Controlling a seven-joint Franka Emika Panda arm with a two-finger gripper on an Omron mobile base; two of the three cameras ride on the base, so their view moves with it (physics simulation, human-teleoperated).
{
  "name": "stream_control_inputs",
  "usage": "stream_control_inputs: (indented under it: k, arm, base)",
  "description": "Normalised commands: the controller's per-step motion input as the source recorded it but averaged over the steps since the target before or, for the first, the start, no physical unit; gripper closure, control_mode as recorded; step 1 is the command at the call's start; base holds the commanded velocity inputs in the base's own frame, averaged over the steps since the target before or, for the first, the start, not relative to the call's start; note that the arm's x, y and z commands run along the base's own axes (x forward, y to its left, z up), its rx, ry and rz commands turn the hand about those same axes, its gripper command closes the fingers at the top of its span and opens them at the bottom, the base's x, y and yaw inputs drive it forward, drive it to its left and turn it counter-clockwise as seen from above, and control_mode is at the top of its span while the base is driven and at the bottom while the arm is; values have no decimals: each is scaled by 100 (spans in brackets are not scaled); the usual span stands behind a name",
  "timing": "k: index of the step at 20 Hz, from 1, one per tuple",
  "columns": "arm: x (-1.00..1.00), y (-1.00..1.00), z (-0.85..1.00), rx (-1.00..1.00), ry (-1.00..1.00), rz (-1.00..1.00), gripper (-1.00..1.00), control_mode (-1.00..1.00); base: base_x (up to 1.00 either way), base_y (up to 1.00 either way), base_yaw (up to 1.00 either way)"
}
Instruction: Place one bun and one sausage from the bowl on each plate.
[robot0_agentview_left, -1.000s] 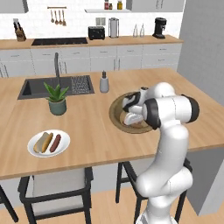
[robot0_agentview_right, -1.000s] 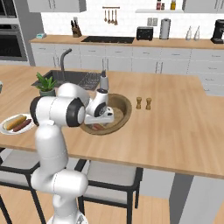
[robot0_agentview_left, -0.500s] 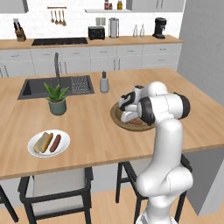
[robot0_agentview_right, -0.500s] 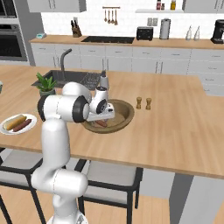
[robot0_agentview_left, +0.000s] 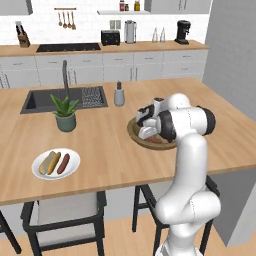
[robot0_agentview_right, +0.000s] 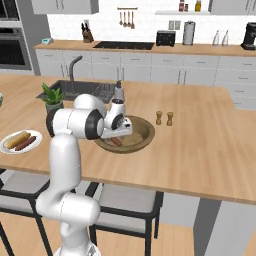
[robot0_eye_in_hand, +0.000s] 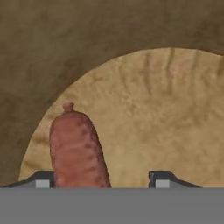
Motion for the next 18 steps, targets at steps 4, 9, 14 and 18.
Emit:
stream_control_inputs:
  k: [4, 9, 14, 18]
  arm:
    - [-62, -13, -6, 0, -25, 0, 100, -100]
    - [-47, -3, 89, 0, -28, -3, 100, -100]
    - [-1, 1, 100, 0, 0, -6, 100, -100]
    - [-17, 0, 100, 3, 26, -10, 100, -100]
  base:
    - [0, 0, 0]
    - [0, 0, 0]
    - [0, 0, 0]
    - [0, 0, 0]
